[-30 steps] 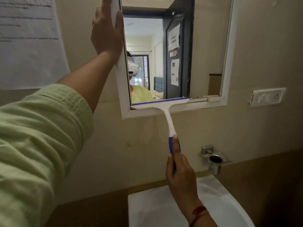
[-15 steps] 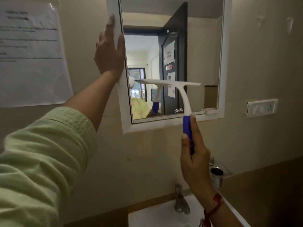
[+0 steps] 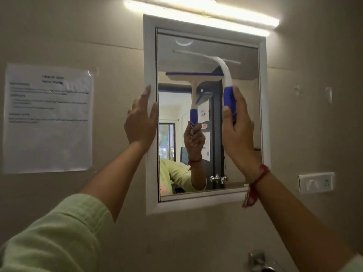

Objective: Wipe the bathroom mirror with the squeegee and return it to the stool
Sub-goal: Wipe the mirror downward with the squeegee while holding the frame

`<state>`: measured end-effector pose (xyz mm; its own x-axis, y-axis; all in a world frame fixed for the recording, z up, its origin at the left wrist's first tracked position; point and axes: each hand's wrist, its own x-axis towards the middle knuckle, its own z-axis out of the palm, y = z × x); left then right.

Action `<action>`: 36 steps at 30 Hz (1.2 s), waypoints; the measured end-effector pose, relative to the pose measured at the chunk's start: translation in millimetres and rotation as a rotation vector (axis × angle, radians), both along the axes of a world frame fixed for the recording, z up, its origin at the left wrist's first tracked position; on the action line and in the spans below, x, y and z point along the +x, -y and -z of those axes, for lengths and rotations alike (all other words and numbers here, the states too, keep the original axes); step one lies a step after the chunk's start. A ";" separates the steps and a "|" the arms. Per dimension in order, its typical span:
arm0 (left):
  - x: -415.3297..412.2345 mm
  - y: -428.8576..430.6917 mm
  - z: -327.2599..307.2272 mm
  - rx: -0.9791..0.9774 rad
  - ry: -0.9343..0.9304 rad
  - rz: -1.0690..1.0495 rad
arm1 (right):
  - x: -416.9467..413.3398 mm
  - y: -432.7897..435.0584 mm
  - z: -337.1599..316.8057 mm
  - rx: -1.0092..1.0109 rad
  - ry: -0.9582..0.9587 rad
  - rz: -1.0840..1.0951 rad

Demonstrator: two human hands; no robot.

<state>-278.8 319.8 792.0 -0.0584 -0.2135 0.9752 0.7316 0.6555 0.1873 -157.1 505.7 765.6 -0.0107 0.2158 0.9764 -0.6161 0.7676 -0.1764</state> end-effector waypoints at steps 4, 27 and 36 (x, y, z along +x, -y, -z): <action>4.0 0.2 1.3 -0.013 -0.023 0.041 | -14.9 -6.1 -49.6 0.015 -0.041 0.031; 6.3 0.7 0.9 -0.019 -0.007 0.061 | -39.9 -9.5 -81.7 -0.006 0.014 0.187; 7.1 0.7 1.3 -0.006 -0.007 0.059 | -32.8 -15.5 -67.0 0.029 0.032 0.242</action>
<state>-271.7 319.1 790.7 -0.0636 -0.2039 0.9769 0.7702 0.6125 0.1780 -189.9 521.2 832.6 0.0069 0.1875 0.9822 -0.4084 0.8971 -0.1684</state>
